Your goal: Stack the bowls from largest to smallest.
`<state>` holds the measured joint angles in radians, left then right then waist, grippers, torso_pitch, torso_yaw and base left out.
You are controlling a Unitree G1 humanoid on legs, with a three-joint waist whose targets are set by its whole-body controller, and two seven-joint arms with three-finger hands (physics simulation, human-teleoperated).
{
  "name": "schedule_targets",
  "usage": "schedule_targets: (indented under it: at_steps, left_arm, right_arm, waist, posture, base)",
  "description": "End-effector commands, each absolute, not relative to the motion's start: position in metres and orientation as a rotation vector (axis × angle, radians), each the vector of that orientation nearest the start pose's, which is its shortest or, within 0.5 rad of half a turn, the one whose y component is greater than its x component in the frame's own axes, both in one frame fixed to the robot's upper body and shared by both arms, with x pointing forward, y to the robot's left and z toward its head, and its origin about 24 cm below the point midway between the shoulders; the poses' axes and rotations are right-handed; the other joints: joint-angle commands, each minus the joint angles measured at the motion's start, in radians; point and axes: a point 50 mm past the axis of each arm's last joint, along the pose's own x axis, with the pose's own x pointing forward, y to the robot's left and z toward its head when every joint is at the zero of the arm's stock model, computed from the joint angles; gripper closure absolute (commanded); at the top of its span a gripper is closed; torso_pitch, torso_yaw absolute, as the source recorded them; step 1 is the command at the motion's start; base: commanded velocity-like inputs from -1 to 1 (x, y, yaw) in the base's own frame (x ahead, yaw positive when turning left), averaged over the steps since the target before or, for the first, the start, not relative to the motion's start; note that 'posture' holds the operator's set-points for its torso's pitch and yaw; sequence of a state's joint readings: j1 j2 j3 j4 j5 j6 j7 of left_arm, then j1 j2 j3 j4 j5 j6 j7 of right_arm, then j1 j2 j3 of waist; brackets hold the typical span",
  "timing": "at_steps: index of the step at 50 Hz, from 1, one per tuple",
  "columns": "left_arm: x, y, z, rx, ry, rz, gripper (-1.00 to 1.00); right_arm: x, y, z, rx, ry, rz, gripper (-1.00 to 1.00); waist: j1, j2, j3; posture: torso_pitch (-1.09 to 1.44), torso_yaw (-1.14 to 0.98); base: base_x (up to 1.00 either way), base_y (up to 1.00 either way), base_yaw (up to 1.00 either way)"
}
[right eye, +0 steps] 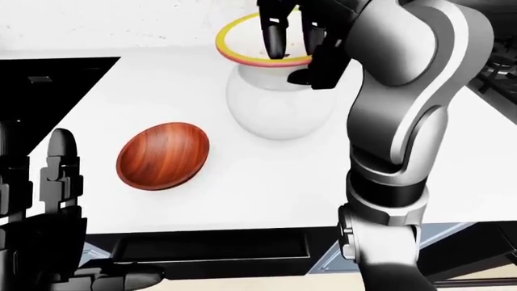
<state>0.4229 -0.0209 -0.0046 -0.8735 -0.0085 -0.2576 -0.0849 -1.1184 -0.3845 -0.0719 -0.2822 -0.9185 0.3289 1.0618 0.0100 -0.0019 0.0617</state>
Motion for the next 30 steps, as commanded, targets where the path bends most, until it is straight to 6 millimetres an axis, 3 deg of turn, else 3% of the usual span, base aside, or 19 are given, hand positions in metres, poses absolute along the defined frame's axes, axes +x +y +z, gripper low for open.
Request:
schedule_targets:
  at_steps: [1, 30]
  left_arm:
    - [0.132, 0.160, 0.187, 0.069, -0.786, 0.028, -1.00]
    - [0.133, 0.160, 0.186, 0.071, -0.784, 0.027, -1.00]
  right_arm:
    - [0.268, -0.139, 0.389, -1.304, -0.539, 0.090, 1.00]
    - [0.276, -0.145, 0.372, -1.294, -0.504, 0.084, 1.00]
  waist:
    - [0.001, -0.002, -0.021]
    - [0.002, -0.003, -0.025]
  posture:
    - [0.00, 0.00]
    - [0.00, 0.00]
  base:
    - [0.00, 0.00, 0.00]
    - [0.00, 0.00, 0.00]
